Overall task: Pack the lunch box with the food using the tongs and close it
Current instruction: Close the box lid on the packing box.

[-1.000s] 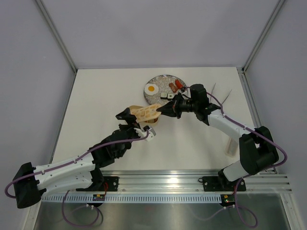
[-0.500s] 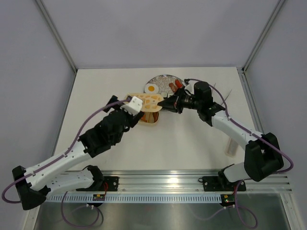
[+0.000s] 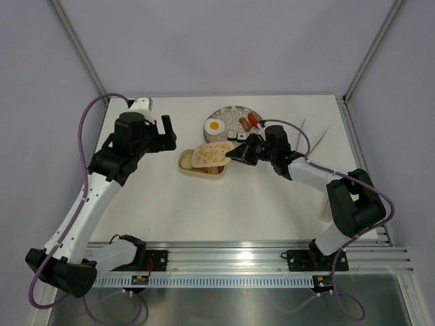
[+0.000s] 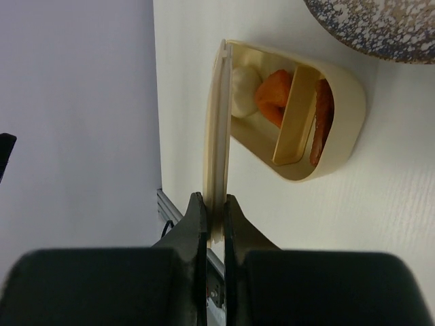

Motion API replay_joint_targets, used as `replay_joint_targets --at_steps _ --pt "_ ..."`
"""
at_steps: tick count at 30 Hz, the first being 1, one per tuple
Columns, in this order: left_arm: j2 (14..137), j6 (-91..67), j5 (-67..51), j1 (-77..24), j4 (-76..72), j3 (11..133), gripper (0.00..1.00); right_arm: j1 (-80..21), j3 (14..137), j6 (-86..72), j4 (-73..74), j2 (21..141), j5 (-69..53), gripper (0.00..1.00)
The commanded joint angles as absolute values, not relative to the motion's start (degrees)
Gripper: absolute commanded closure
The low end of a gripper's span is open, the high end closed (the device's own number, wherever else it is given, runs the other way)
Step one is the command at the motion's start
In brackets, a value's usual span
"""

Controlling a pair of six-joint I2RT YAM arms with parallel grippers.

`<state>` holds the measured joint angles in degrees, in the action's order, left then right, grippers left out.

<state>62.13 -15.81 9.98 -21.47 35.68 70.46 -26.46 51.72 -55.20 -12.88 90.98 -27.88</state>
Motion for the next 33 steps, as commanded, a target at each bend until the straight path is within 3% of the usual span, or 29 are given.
replay_joint_targets --at_steps 1,13,21,33 --pt "61.7 -20.48 3.08 -20.48 36.47 71.81 0.01 -27.16 52.82 -54.22 -22.4 93.15 -26.8 1.0" --pt "60.91 -20.66 1.23 -18.98 38.14 71.02 0.01 -27.16 51.59 -67.84 -46.65 107.12 -35.51 1.0" --pt "60.47 -20.39 1.49 -18.81 38.67 70.23 0.01 -27.16 47.82 -70.75 -54.74 108.9 -35.16 1.0" --pt "60.82 -19.95 1.49 -18.81 38.5 69.52 0.01 -27.33 49.74 -61.09 -38.95 99.76 -30.68 1.0"
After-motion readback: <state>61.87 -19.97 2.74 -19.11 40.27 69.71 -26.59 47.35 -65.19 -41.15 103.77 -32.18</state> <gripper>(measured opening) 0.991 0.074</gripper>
